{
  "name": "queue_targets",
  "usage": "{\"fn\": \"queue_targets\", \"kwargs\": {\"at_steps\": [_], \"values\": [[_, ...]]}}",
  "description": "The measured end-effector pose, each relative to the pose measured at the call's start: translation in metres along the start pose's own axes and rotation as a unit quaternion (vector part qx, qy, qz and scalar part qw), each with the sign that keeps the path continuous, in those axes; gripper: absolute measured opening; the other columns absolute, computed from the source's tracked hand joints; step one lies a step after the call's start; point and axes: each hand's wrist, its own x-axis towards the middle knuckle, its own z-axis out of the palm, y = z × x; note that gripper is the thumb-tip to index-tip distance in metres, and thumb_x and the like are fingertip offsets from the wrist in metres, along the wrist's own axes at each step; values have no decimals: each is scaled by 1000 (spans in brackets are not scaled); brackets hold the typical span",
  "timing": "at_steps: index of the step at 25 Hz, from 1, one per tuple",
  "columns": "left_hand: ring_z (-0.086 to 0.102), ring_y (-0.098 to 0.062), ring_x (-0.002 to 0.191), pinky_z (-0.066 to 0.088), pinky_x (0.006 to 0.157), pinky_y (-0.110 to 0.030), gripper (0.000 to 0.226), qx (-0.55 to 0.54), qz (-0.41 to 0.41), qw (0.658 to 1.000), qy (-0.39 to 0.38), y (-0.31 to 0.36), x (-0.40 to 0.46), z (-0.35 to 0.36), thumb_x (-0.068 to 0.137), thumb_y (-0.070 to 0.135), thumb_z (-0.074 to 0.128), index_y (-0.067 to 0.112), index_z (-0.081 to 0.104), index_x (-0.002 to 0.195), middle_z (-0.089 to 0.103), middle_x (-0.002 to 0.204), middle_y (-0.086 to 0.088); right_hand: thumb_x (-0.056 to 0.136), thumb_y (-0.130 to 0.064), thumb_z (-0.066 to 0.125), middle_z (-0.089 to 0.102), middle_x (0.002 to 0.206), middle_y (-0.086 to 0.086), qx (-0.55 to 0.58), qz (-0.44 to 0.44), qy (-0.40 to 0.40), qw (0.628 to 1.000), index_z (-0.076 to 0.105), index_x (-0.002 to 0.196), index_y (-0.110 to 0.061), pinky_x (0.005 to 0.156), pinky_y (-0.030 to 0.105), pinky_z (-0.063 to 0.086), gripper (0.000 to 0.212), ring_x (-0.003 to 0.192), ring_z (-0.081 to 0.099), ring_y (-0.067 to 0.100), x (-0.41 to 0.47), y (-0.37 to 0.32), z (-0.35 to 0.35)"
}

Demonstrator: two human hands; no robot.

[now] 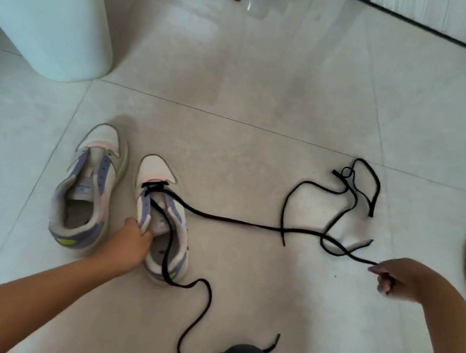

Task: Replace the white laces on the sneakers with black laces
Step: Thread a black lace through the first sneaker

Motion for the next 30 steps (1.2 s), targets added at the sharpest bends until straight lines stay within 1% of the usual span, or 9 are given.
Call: {"fn": "queue_targets", "kwargs": {"at_steps": [2,5,7,10,12,14,19,26,30], "values": [[53,-35,109,40,81,-33,34,16,-4,1000,-18,1,-4,-4,95,29,47,1,42,113,55,118,-22,99,-3,39,42,39,7,-110,38,-53,992,53,75,7,31,16,33,28,28,36,14,-7,14,38],[54,-30,111,43,88,-35,50,103,34,994,-9,7,-14,-14,87,45,52,10,37,120,55,119,-9,98,-25,47,54,58,10,-104,0,-158,982,61,76,2,46,26,48,38,54,49,19,-39,16,96],[53,-28,113,41,89,-35,49,162,101,980,48,20,-19,-28,87,47,50,16,39,123,53,119,-2,97,-34,47,55,64,7,-73,-54,-216,972,64,79,-3,50,25,41,40,57,43,16,-63,10,134],[55,-26,105,41,80,-33,29,209,205,948,124,46,-8,-47,96,33,40,16,52,115,51,116,-5,97,-26,49,52,67,7,29,-90,-316,944,62,86,-4,44,21,44,28,53,44,12,-96,0,190],[54,-26,102,41,74,-33,28,268,256,921,117,55,8,-51,98,28,39,14,59,112,49,116,-8,93,-9,54,58,71,7,46,-127,-346,929,62,91,-4,54,20,54,9,58,56,11,-112,-8,222],[53,-24,105,41,74,-31,27,284,275,914,95,56,21,-52,98,27,42,16,62,113,49,117,-6,88,3,57,62,73,8,26,-179,-341,923,62,91,-5,62,21,56,10,63,61,13,-125,-14,247],[49,-19,110,46,81,-34,25,266,299,913,80,55,35,-49,95,29,51,24,67,113,52,110,-3,85,5,60,61,71,10,-3,-228,-300,926,62,82,-5,69,25,55,10,66,61,17,-139,-17,289],[56,-21,102,42,73,-29,18,323,328,888,4,72,48,-56,90,20,56,15,70,101,60,107,-4,80,8,64,62,77,8,-38,-313,-235,919,60,87,-6,65,22,56,16,67,63,18,-142,-20,301],[60,-22,90,40,71,-27,14,226,284,931,23,75,53,-53,85,16,61,7,71,89,67,96,-9,75,11,68,62,77,10,-48,-316,-237,918,59,79,-8,62,23,57,21,68,63,21,-143,-18,307]]}}
